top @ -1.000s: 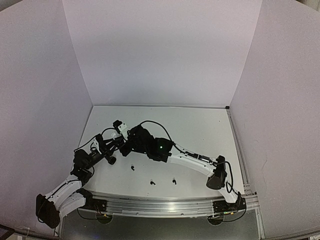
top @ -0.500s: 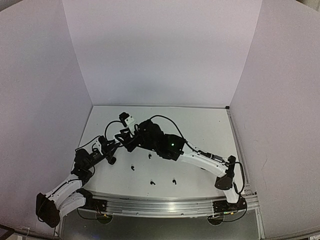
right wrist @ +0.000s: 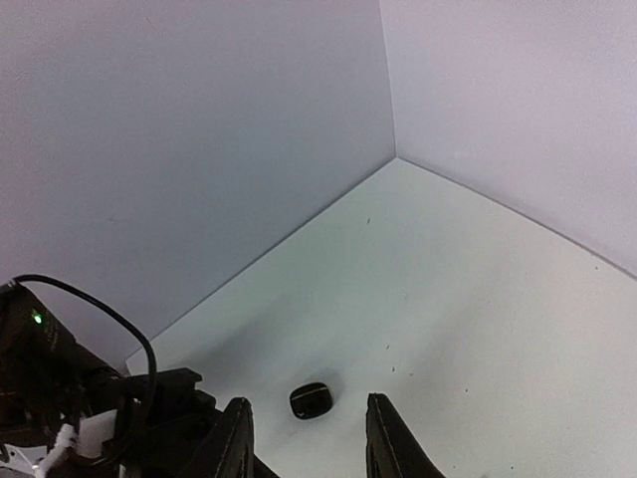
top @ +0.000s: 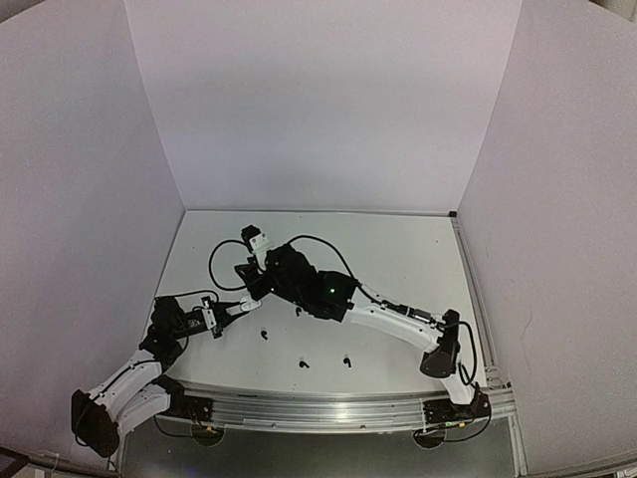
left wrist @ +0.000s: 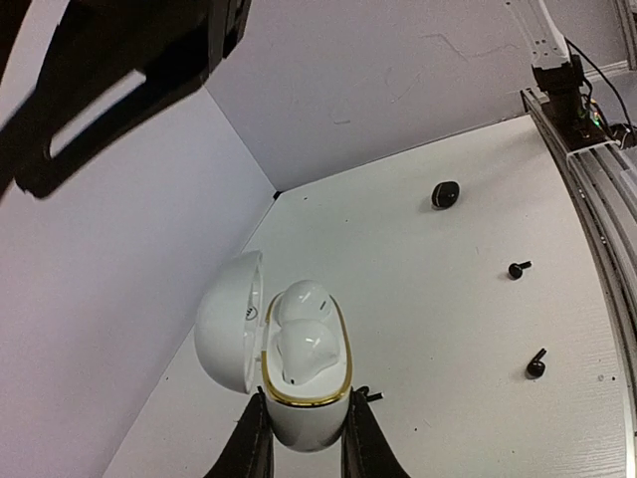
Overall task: Insert the wireless bluetooth earbuds into the charging case
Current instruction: Close the charging case with the earbuds, then pass from the left arm to the right
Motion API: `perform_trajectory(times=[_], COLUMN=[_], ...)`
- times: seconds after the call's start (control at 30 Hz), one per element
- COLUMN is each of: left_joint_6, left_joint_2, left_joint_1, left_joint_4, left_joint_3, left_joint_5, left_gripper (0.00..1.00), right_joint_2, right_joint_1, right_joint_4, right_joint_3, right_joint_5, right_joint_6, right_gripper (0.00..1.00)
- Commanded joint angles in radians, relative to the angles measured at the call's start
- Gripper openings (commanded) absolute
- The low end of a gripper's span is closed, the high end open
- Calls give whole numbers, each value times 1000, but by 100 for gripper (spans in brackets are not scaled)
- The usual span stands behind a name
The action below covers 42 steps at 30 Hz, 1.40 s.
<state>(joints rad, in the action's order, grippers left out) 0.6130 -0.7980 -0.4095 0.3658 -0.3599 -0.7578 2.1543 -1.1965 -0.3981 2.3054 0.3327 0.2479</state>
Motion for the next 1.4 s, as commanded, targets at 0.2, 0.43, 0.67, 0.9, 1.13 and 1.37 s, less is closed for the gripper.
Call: perform_trajectory(times=[0.2, 0.43, 0.67, 0.9, 1.13, 1.37], left_joint_6=[135, -11, -270, -738, -1048, -1176], left_joint_2=[-11, -42, -71, -154, -225, -262], left_joint_1=[-3, -4, -3, -3, -2, -2], left_joint_4=[-48, -34, -97, 89, 348, 497], left_joint_3=[-68, -93, -145, -179, -234, -265], left_joint_5=[-35, 29, -58, -253, -287, -310], left_gripper=[0, 0, 0, 0, 0, 0], right_joint_2=[14, -81, -194, -297, -326, -311], right_joint_1=[-3, -17, 6, 126, 162, 162], right_joint_4=[-148, -164, -165, -156, -123, -77], right_joint_3=[-42, -155, -179, -282, -311, -327], right_joint_5=[-129, -133, -68, -382, -651, -764], right_joint_6=[84, 105, 70, 67, -5, -17], right_gripper=[33, 33, 51, 76, 79, 66])
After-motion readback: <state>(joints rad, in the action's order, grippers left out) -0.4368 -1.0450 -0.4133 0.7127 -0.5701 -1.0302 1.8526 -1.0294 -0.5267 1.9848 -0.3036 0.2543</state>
